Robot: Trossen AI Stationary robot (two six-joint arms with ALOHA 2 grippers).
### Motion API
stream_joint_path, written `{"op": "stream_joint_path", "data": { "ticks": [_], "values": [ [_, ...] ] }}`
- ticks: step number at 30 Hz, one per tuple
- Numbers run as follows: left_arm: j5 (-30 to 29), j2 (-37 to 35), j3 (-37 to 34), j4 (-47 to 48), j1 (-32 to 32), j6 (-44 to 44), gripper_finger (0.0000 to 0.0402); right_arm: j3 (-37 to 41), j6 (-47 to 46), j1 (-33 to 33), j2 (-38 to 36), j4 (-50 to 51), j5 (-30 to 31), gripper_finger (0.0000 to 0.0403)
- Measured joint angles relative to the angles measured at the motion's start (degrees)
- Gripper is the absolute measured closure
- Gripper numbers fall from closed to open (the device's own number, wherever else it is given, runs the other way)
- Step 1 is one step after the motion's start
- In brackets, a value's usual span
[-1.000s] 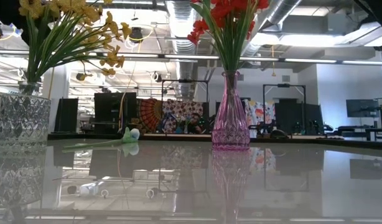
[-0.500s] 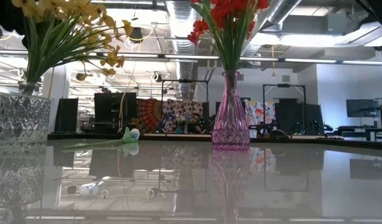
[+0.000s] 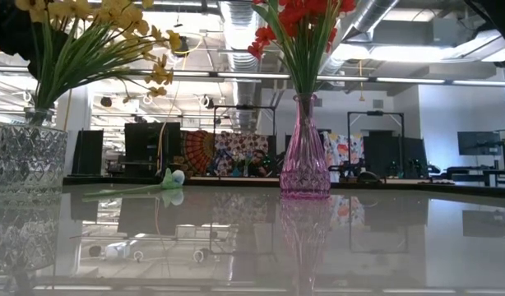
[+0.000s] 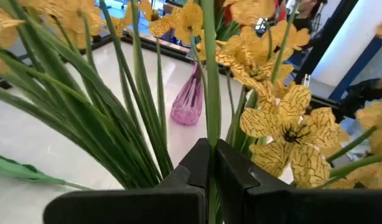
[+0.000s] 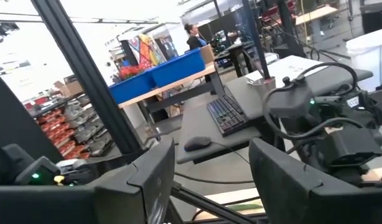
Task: Sort flowers into vase by color
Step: Put the bottom white flower into the transparent vase
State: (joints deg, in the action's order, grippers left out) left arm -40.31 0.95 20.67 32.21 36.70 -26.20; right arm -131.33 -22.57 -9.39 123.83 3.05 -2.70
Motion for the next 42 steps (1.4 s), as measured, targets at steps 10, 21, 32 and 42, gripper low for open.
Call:
{"op": "stream_joint_path", "data": {
  "ticks": [10,21,32,42],
  "values": [
    [0.1,0.0,0.0,0.8,0.0,-1.0,0.0401,0.0,0.1,0.0,0.0,0.3,-0.2,0.0173],
    [2.6,0.0,0.0,2.4,0.0,-3.9,0.0402,0.0,0.1,0.0,0.0,2.6,-0.2,0.0173],
    [5.7,0.0,0.0,4.6,-0.1,-7.9,0.0402,0.0,0.1,0.0,0.0,2.6,-0.4,0.0173],
    [8.6,0.0,0.0,5.8,0.0,-9.9,0.0402,0.0,-0.1,0.0,0.0,3.5,0.5,0.0173]
  ]
}}
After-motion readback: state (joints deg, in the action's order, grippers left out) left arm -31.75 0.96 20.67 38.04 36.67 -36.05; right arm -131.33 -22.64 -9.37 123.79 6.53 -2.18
